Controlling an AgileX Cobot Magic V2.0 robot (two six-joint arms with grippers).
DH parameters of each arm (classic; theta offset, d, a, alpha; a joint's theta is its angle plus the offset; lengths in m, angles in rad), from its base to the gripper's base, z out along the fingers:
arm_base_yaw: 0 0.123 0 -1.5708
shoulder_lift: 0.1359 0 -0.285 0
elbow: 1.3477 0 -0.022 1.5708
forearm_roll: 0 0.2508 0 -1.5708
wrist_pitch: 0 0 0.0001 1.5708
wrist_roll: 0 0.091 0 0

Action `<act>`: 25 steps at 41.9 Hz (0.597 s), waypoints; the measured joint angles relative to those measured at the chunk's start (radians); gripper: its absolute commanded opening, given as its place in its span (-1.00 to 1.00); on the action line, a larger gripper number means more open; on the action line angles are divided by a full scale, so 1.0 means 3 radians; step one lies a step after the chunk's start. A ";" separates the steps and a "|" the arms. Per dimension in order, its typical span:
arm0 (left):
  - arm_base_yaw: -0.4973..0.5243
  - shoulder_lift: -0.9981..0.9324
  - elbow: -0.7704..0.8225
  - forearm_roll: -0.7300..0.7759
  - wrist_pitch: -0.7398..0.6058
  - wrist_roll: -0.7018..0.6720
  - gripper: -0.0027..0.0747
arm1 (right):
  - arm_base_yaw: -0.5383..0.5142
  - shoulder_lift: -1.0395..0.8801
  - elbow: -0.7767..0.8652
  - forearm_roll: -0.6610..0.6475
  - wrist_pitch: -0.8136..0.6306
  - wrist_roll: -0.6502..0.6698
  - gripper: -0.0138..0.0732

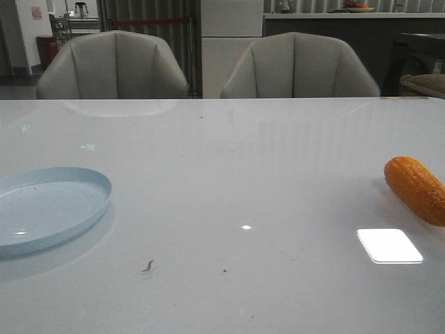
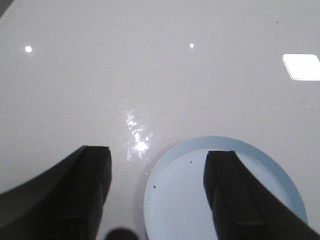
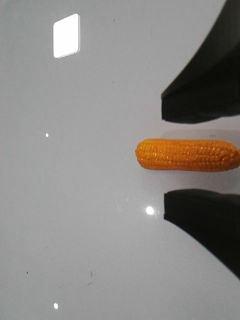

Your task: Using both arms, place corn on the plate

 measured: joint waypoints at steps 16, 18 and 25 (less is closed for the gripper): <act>0.0330 0.1212 -0.1385 -0.0032 0.1302 -0.0163 0.28 | 0.0000 0.0000 0.0000 0.0000 0.0000 0.0000 0.30; 0.0353 0.1393 -0.1522 -0.0032 0.1462 -0.0171 0.28 | 0.0000 0.0000 0.0000 0.0000 0.0000 0.0000 0.30; 0.0368 0.2084 -0.2005 -0.0065 0.2098 0.0083 0.24 | 0.0000 0.0000 0.0000 0.0000 0.0000 0.0000 0.30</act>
